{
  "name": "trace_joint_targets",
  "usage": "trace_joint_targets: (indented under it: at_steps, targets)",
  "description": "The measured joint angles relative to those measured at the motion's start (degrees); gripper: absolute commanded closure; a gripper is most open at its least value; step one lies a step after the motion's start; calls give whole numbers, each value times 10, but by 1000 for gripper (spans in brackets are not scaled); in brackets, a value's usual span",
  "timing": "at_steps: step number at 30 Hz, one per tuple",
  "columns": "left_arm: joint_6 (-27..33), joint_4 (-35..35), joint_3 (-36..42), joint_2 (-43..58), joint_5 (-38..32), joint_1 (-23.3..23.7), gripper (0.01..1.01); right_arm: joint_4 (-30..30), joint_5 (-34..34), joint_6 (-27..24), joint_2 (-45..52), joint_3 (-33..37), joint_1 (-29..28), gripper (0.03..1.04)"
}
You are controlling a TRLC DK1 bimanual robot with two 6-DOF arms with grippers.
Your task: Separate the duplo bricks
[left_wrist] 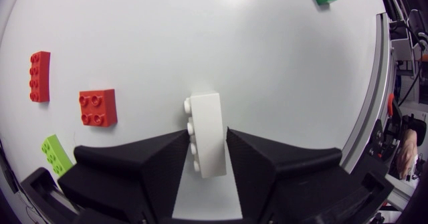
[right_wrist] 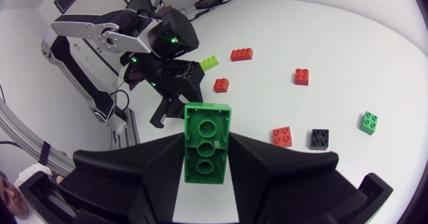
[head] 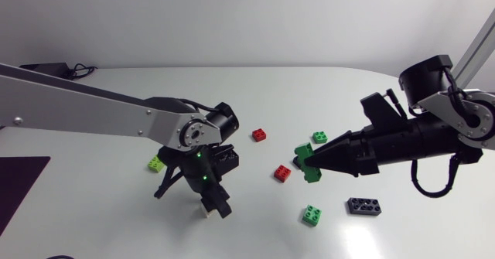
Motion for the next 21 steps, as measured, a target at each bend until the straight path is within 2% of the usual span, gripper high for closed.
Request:
trace_joint_targets:
  at_steps: [6, 9, 16, 21]
  targets:
    - [0, 16, -14, 3, -28, -3, 828, 0, 2, 0, 0, 0, 3, 703]
    - [0, 39, -28, -8, -71, -16, 830, 0, 3, 0, 0, 0, 5, 703]
    - [7, 100, -101, -64, -233, -32, 830, 1, 4, 0, 0, -1, 5, 703]
    - [37, 198, -169, -110, -364, -34, 830, 3, 4, 0, 0, -5, 5, 703]
